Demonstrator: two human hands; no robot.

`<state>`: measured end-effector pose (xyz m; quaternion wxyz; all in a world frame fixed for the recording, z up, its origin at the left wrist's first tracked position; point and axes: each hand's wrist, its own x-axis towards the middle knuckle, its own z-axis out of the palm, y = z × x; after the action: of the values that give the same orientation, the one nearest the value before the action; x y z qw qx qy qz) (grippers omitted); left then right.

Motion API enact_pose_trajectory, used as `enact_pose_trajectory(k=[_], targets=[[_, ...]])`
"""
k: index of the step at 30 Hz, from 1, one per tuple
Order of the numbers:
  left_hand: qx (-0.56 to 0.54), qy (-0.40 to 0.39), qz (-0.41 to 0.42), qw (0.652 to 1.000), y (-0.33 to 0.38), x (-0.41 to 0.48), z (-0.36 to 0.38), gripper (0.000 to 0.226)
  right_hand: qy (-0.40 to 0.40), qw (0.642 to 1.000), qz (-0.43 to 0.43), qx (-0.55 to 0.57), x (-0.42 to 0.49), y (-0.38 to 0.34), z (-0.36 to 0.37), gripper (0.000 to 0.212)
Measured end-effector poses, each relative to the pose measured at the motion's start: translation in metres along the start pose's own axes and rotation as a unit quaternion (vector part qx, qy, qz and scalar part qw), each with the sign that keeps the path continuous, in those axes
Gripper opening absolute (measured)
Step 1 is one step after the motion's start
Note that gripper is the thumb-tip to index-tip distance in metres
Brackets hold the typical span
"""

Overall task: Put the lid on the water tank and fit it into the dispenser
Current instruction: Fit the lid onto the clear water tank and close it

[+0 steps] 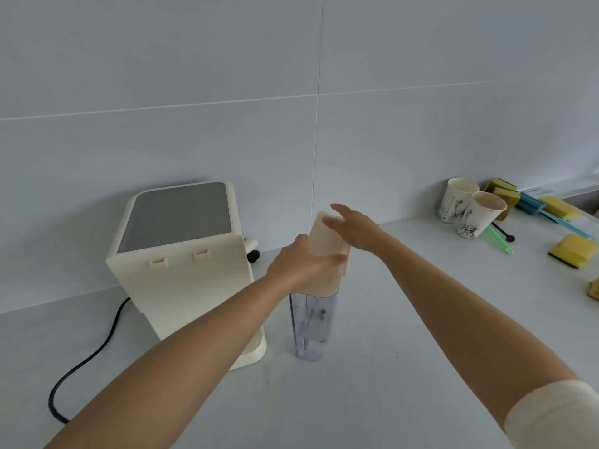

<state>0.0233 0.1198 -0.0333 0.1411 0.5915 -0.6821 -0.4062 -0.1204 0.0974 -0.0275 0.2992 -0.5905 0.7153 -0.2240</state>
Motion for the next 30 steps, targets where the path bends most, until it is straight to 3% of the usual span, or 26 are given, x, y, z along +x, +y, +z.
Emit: enact_pose_trajectory(k=[9, 18, 23, 30], targets=[[0.124, 0.029, 0.047, 0.991, -0.007, -0.018, 0.018, 0.094, -0.024, 0.998, -0.018, -0.062, 0.022, -0.008, 0.018, 0.038], [0.156, 0.030, 0.067, 0.985, -0.010, -0.015, 0.015, 0.085, 0.035, 0.998, 0.009, -0.059, 0.018, 0.002, 0.019, 0.034], [0.162, -0.004, 0.084, 0.983, -0.011, -0.011, 0.004, 0.062, 0.051, 0.996, 0.044, -0.061, 0.013, 0.013, 0.006, 0.032], [0.165, -0.033, 0.108, 0.980, -0.017, -0.003, -0.015, 0.080, 0.043, 0.996, 0.066, -0.052, 0.002, 0.029, -0.007, 0.033]])
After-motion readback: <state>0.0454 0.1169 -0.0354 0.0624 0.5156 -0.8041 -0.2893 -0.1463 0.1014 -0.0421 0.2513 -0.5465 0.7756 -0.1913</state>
